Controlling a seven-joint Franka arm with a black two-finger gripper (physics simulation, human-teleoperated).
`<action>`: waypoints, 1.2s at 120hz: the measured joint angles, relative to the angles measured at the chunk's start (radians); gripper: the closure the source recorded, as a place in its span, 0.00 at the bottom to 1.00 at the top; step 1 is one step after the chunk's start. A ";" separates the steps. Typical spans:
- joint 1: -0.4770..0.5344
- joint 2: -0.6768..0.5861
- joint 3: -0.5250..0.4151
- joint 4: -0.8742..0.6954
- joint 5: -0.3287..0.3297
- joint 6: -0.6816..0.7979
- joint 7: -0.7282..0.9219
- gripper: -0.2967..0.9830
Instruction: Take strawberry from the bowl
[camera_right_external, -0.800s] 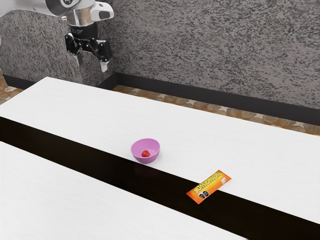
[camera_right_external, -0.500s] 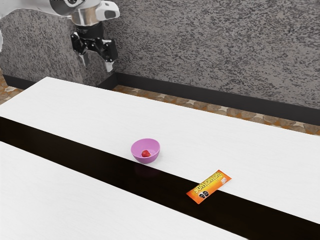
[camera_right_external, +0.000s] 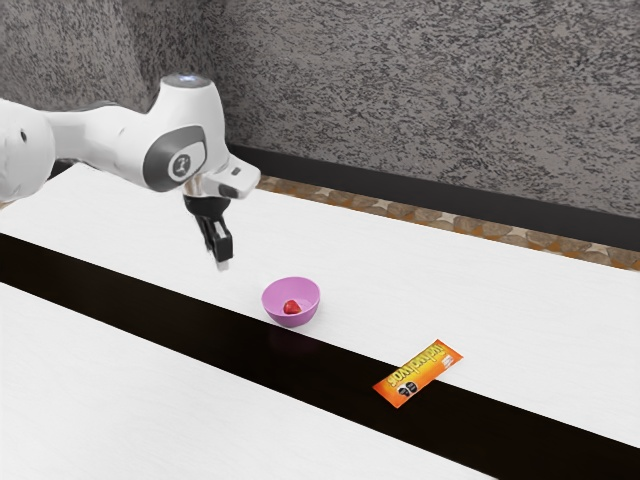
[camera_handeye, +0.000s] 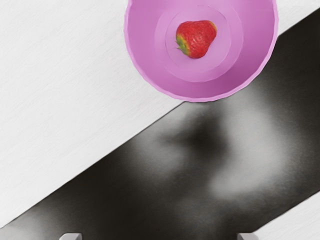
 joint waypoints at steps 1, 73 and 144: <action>-0.002 0.012 -0.002 0.011 0.001 0.002 0.009 0.48; -0.074 0.243 -0.038 0.120 -0.005 0.098 0.574 0.58; -0.029 0.349 -0.066 0.178 -0.091 0.185 0.796 0.55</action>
